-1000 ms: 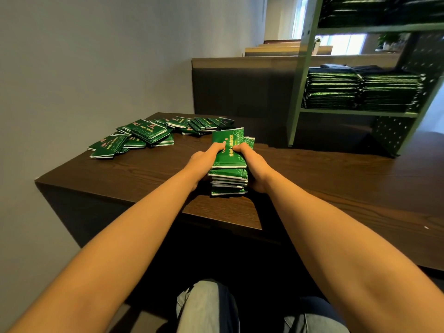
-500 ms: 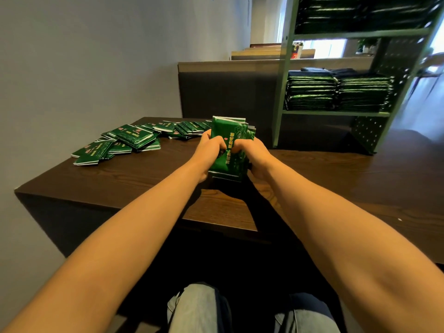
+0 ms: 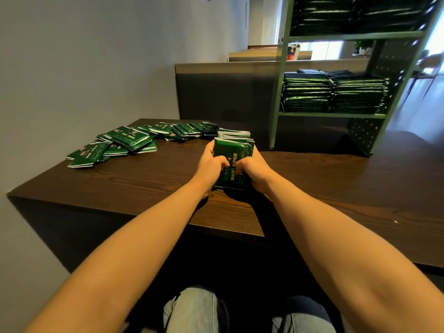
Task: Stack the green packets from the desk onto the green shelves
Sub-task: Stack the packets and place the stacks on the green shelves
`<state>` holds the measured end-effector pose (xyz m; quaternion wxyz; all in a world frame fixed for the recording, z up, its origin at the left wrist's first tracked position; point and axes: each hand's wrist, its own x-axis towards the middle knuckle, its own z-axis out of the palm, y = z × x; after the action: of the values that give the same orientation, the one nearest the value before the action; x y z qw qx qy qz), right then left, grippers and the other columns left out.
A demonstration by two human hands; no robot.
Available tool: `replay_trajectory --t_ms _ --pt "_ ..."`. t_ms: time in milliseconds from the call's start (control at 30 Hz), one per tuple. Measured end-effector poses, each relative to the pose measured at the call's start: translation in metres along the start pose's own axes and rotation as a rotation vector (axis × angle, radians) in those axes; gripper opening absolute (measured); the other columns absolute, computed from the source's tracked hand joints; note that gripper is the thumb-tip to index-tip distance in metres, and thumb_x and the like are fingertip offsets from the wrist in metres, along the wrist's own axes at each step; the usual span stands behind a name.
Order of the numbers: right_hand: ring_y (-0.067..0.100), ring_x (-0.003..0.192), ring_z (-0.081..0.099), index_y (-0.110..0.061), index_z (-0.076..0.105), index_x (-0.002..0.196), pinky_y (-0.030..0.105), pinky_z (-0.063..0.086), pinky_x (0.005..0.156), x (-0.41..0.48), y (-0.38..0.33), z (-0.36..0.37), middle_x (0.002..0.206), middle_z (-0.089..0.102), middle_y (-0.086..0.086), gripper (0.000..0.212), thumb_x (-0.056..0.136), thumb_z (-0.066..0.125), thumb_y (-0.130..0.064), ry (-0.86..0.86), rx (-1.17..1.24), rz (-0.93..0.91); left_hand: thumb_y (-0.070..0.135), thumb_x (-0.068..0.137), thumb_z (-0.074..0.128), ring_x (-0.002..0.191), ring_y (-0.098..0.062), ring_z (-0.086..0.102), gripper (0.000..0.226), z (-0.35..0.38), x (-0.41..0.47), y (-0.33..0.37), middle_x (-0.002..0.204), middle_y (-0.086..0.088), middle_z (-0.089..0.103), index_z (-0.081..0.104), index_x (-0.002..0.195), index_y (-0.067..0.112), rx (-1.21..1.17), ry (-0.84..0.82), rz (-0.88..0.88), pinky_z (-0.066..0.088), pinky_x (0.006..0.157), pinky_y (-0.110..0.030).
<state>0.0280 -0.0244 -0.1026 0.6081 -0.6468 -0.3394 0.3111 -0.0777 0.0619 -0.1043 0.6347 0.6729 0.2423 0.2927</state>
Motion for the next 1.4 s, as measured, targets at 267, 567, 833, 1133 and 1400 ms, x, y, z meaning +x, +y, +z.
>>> replay_trajectory --t_ms 267,567,833,1133,1400 --pt "0.029 0.134 0.052 -0.023 0.036 0.153 0.057 0.043 0.114 -0.002 -0.002 -0.004 0.143 0.057 0.008 0.1 0.06 0.053 0.01 -0.061 -0.043 0.035 0.001 0.064 0.049 0.122 -0.03 0.054 0.097 0.007 -0.003 0.009 0.135 -0.009 0.056 0.025 0.154 0.026 -0.11 -0.018 -0.087 0.049 0.1 -0.051" --pt "0.027 0.135 0.048 -0.019 0.028 0.154 0.052 0.042 0.115 0.002 0.003 -0.003 0.146 0.051 0.009 0.099 0.063 0.058 0.005 -0.05 -0.134 0.049 -0.018 0.077 0.039 0.11 -0.026 0.058 0.082 0.007 -0.002 0.006 0.127 -0.008 0.057 0.032 0.147 0.024 -0.099 -0.037 -0.114 0.053 0.092 -0.046" --pt "0.017 0.11 0.056 -0.016 0.039 0.141 0.032 0.048 0.084 -0.002 -0.003 -0.004 0.117 0.057 0.0 0.067 0.081 0.061 0.004 0.059 -0.162 -0.031 -0.016 0.053 0.049 0.087 -0.035 0.061 0.07 0.005 0.005 0.022 0.093 -0.015 0.062 0.058 0.117 0.009 -0.228 0.101 -0.248 0.056 0.069 -0.038" --pt "0.022 0.108 0.062 -0.026 0.034 0.131 0.039 0.054 0.092 -0.001 -0.023 -0.017 0.107 0.058 -0.004 0.056 0.087 0.069 -0.018 0.028 -0.51 -0.111 -0.016 0.067 0.046 0.086 -0.031 0.063 0.043 0.001 0.004 0.02 0.097 -0.016 0.061 0.057 0.105 0.002 -0.305 0.053 -0.318 0.055 0.067 -0.033" --pt "0.027 0.095 0.062 -0.017 0.036 0.14 0.039 0.051 0.078 0.002 -0.062 -0.029 0.107 0.061 0.008 0.066 0.087 0.07 -0.035 -0.134 -1.146 -0.041 0.014 0.072 0.08 0.146 -0.024 0.025 0.11 -0.028 0.017 0.03 0.161 -0.005 0.022 0.012 0.157 0.024 0.701 -0.106 0.257 0.033 0.114 -0.042"
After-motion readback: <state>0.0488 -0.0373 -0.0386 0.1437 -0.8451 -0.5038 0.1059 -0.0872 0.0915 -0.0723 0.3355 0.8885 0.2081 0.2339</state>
